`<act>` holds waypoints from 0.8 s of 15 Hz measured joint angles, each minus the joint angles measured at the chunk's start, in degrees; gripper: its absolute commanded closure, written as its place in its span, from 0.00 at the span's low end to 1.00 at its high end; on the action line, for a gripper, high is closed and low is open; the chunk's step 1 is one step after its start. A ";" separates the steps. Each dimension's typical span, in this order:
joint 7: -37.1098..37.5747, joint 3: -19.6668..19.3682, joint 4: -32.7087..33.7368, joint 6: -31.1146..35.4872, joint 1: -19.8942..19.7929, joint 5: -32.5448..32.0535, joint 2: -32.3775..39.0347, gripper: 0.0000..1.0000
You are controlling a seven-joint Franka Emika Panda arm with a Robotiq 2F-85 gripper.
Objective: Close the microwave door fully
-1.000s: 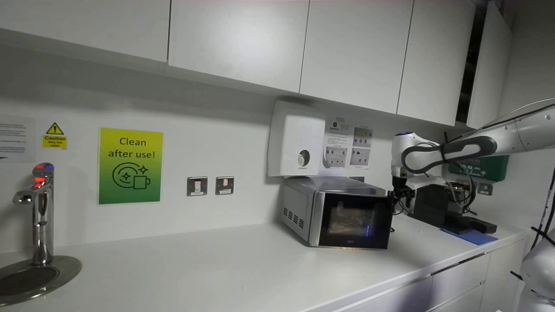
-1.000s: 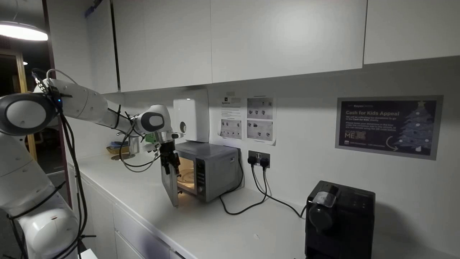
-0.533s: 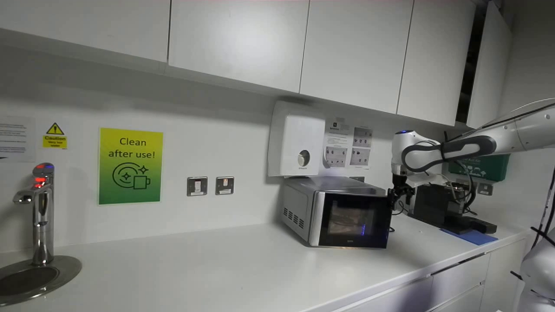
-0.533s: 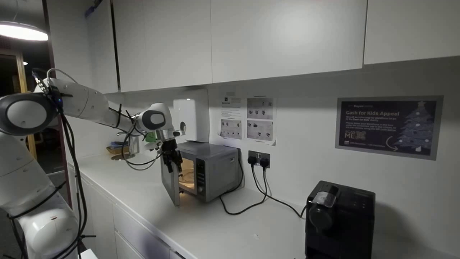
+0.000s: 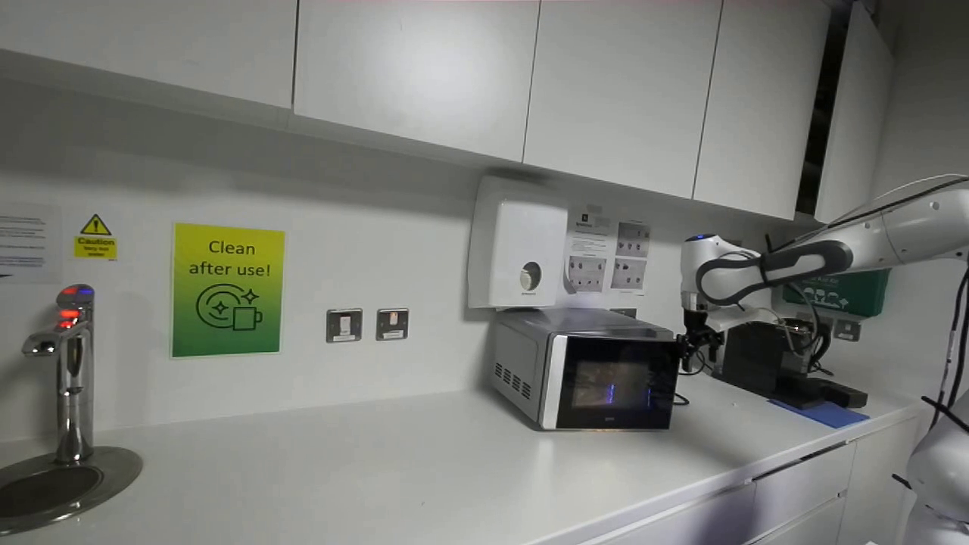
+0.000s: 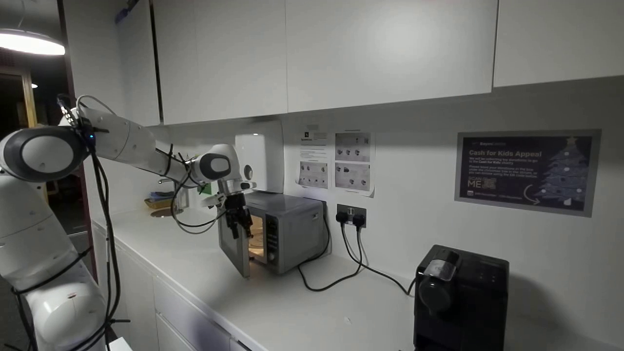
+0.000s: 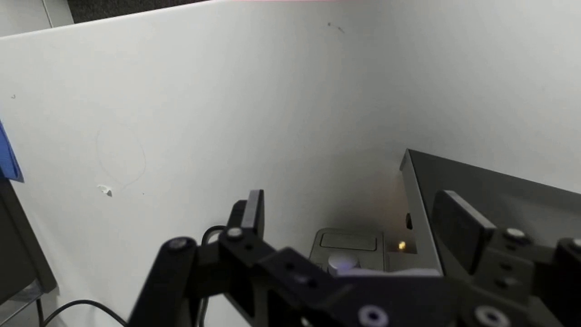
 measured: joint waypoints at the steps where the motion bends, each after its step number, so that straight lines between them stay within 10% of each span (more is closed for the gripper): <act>1: -0.03 -0.17 0.37 0.29 0.00 -0.13 0.47 0.00; 12: -0.06 -0.67 5.68 1.10 0.00 -0.36 5.23 0.00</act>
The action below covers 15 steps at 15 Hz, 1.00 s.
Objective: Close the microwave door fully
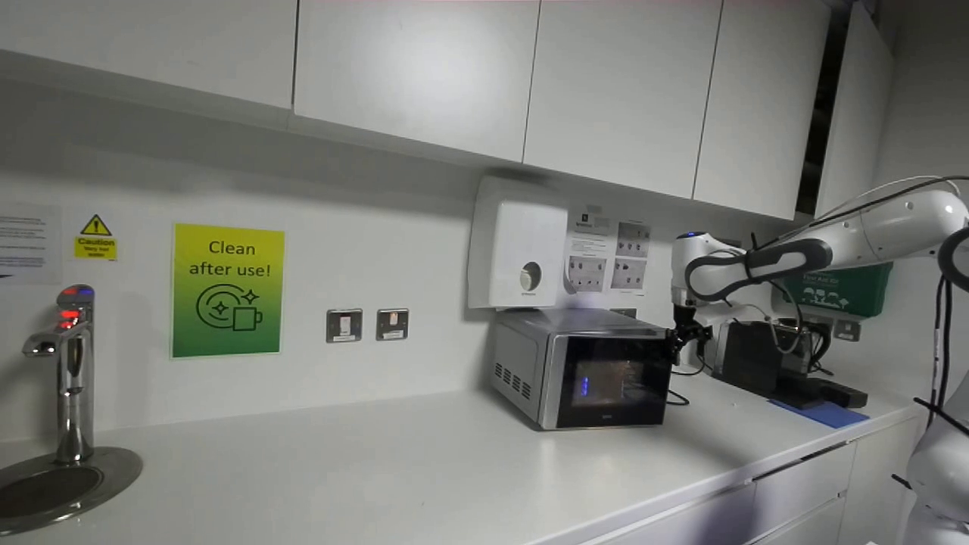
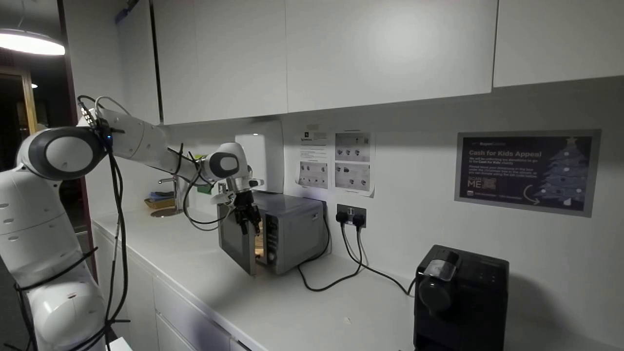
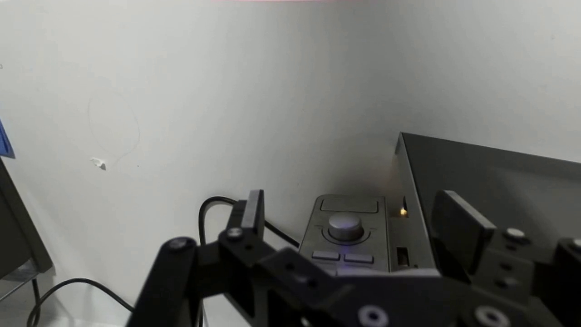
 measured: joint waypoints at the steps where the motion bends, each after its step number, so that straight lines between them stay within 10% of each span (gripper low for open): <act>1: 0.00 -0.01 0.35 0.00 0.00 -0.01 0.42 0.00; 15: -0.03 -0.92 5.03 0.01 0.01 -0.01 5.32 0.00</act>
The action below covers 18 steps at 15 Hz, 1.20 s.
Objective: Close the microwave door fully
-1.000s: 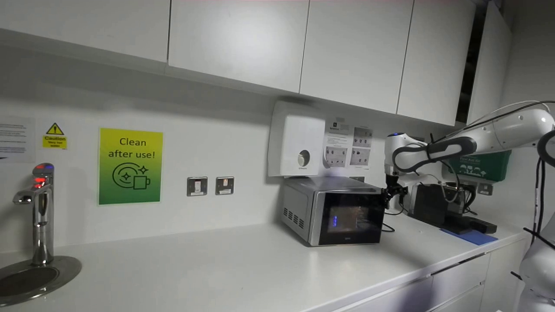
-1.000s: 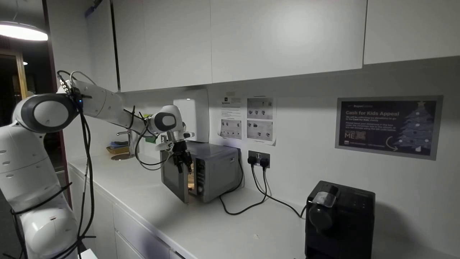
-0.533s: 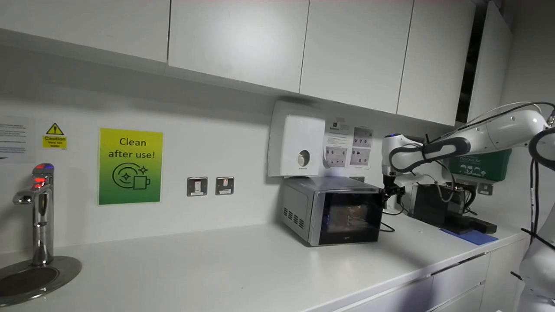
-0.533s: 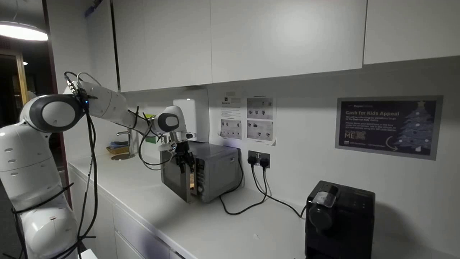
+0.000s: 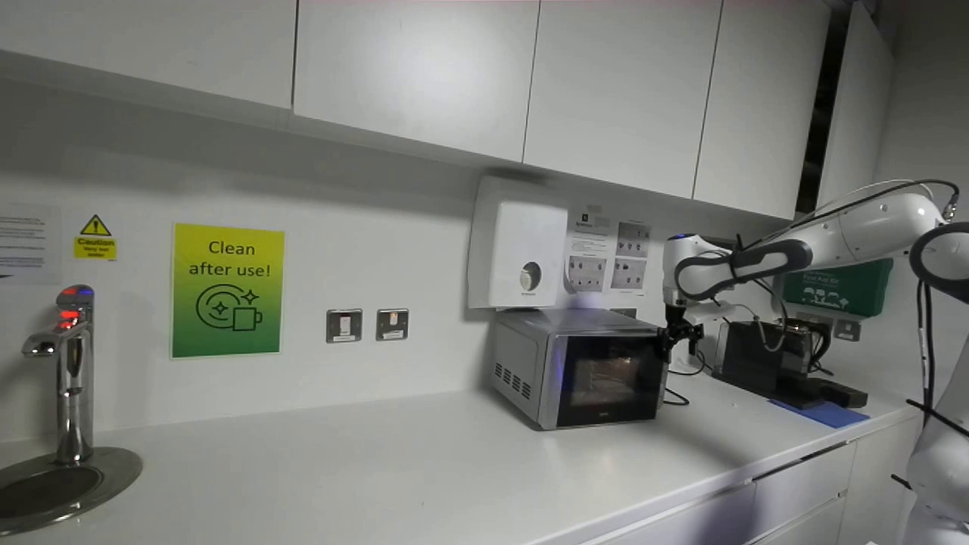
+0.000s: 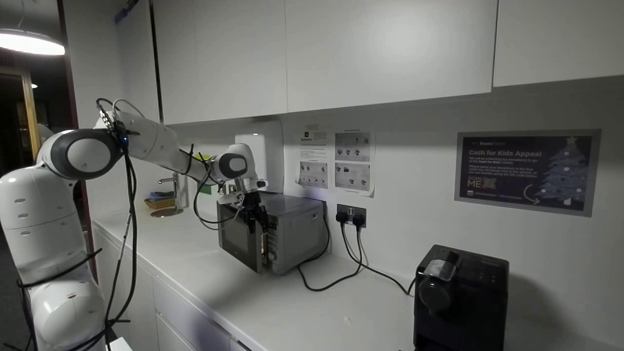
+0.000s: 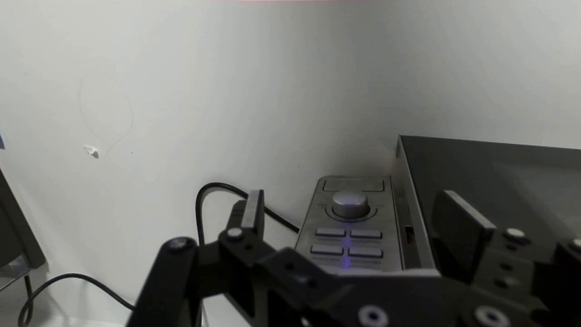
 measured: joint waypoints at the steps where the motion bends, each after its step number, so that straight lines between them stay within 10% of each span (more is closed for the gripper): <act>1: 0.00 -0.11 0.40 0.00 0.00 0.00 0.30 0.00; 18: -0.01 -0.50 4.31 -0.01 0.05 0.00 4.10 0.00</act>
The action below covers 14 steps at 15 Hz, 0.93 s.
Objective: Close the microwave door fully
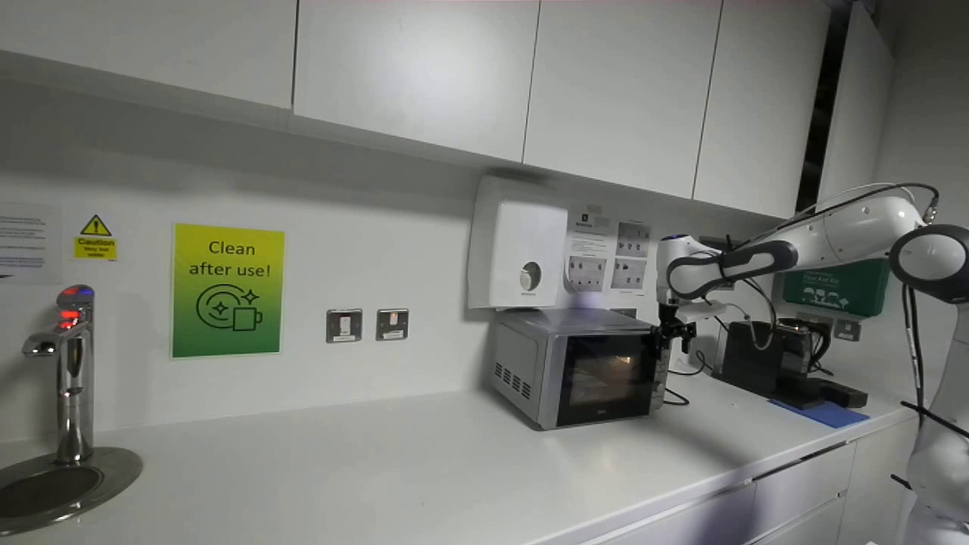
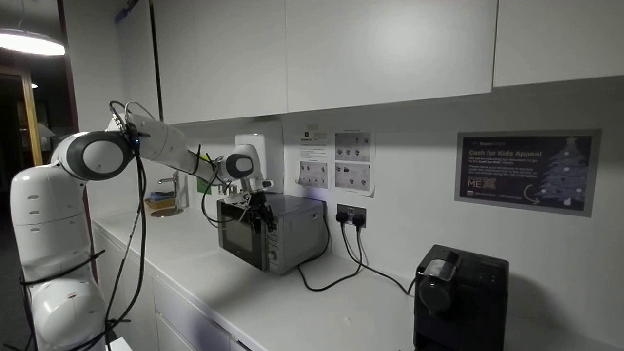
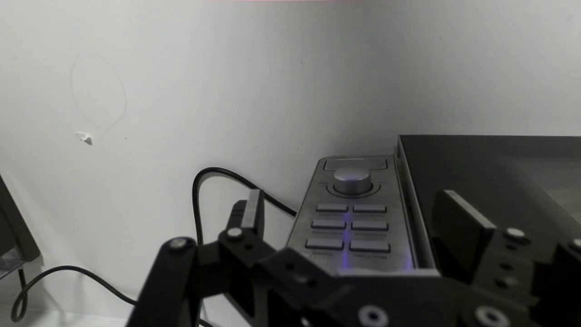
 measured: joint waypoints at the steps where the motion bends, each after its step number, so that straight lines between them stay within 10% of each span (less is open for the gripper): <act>1: 0.00 0.00 0.00 0.00 0.02 0.00 0.00 0.00; 14: 0.03 2.92 -0.86 -1.02 5.80 3.75 -1.99 0.00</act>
